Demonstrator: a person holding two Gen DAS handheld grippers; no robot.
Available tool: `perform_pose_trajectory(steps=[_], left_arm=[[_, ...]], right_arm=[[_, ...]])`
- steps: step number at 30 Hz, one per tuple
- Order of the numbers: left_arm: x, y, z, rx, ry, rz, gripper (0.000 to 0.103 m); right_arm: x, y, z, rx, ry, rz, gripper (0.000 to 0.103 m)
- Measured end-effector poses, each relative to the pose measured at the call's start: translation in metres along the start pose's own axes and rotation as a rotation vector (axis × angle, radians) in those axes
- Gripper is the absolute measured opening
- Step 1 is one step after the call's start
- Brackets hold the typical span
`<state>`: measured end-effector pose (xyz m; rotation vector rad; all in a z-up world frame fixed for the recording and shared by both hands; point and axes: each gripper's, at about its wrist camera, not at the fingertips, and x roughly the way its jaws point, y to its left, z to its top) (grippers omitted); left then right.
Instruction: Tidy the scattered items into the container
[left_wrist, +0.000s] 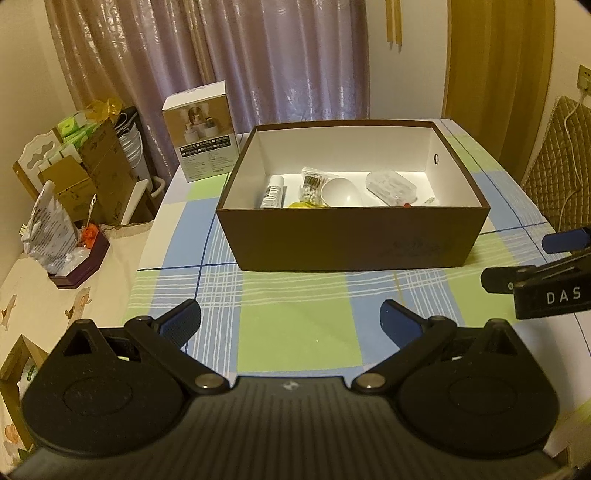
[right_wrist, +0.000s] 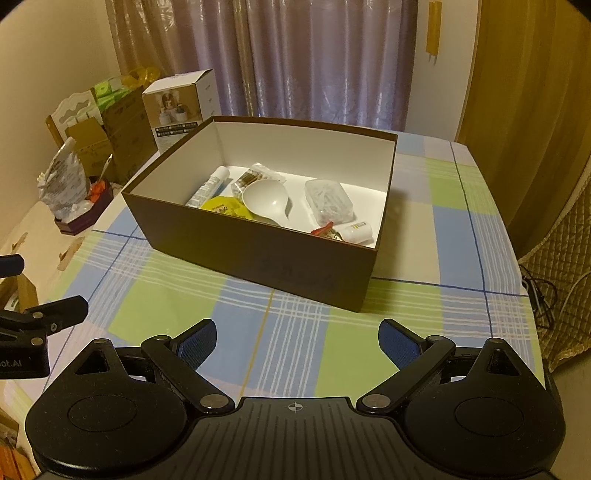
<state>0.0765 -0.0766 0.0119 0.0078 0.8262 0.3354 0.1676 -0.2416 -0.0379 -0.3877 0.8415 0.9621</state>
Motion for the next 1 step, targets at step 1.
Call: perform_pose_trajectory(steps=[1], left_arm=[[0.0001, 0.0000, 0.0004, -0.001, 0.001, 0.003, 0.102]], right_arm=[[0.0001, -0.0002, -0.0002, -0.001, -0.001, 0.001, 0.099]])
